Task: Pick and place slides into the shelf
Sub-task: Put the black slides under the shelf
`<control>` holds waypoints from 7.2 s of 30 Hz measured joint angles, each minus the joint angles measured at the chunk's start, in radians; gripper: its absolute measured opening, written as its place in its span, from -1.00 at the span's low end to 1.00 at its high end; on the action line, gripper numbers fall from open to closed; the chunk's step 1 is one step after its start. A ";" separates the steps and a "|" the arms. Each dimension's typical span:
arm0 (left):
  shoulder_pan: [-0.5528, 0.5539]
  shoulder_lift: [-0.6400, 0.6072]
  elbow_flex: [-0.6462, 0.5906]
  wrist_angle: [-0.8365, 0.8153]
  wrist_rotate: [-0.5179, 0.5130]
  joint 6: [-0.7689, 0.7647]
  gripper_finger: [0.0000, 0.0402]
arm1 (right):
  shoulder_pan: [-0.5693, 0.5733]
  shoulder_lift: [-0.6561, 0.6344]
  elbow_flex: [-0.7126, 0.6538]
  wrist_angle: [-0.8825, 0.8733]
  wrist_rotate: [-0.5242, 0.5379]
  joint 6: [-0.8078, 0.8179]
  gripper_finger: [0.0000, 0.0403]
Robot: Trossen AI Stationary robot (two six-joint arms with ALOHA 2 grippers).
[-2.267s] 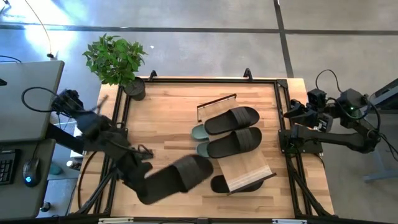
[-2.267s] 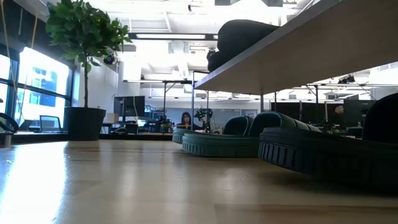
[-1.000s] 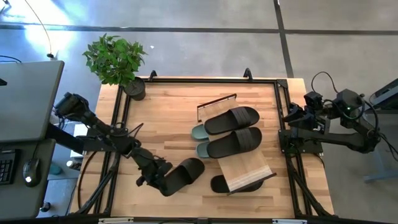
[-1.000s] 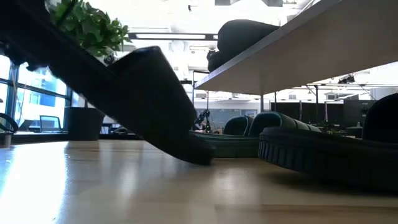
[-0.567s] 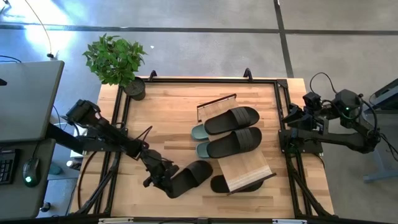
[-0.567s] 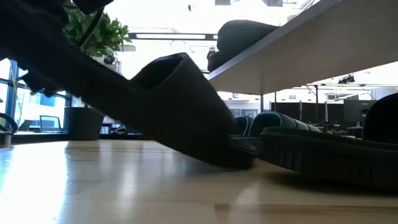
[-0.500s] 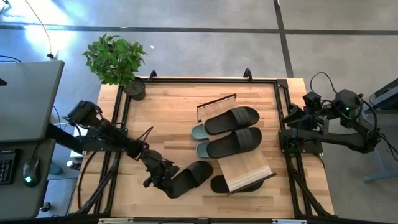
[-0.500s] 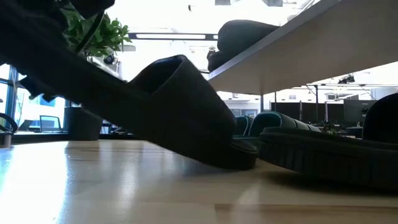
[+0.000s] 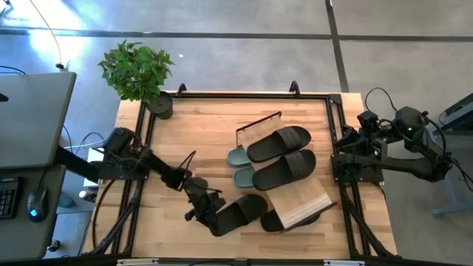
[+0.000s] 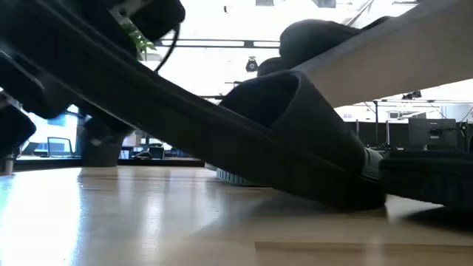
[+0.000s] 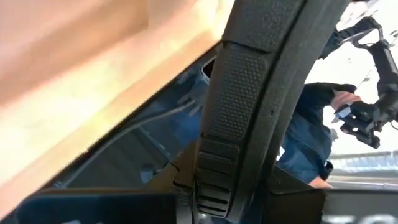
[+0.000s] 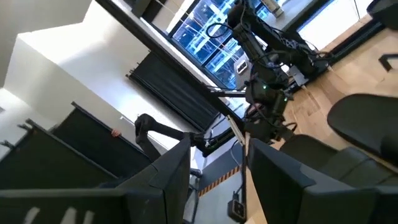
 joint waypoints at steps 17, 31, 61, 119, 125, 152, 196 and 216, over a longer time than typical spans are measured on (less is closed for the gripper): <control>0.021 0.036 0.026 0.023 0.016 0.057 -0.75 | 0.000 -0.004 0.181 -1.024 0.106 0.042 -0.58; 0.029 0.036 0.026 0.024 -0.040 0.068 -0.75 | 0.013 -0.021 -0.043 -1.020 0.124 -0.039 -0.99; 0.095 0.036 0.065 0.016 -0.036 0.094 -0.75 | 0.159 0.260 -0.023 -0.726 0.166 -0.077 -1.00; 0.122 0.188 0.251 -0.132 -0.044 0.126 -0.64 | 1.029 0.750 -0.024 -0.492 0.638 -0.008 -1.00; 0.134 0.188 0.251 -0.082 -0.072 0.184 -0.63 | 1.029 0.750 -0.024 -0.489 0.637 -0.006 -1.00; 0.141 0.188 0.250 -0.067 -0.083 0.220 -0.03 | 1.029 0.750 -0.024 -0.486 0.637 -0.004 -1.00; 0.131 0.027 0.688 -1.431 -0.629 0.805 -0.23 | 1.029 0.750 -0.024 -0.502 0.627 0.016 -1.00; -0.227 0.040 0.795 -1.589 -0.874 0.868 -0.23 | 1.029 0.749 -0.024 -0.518 0.627 0.014 -1.00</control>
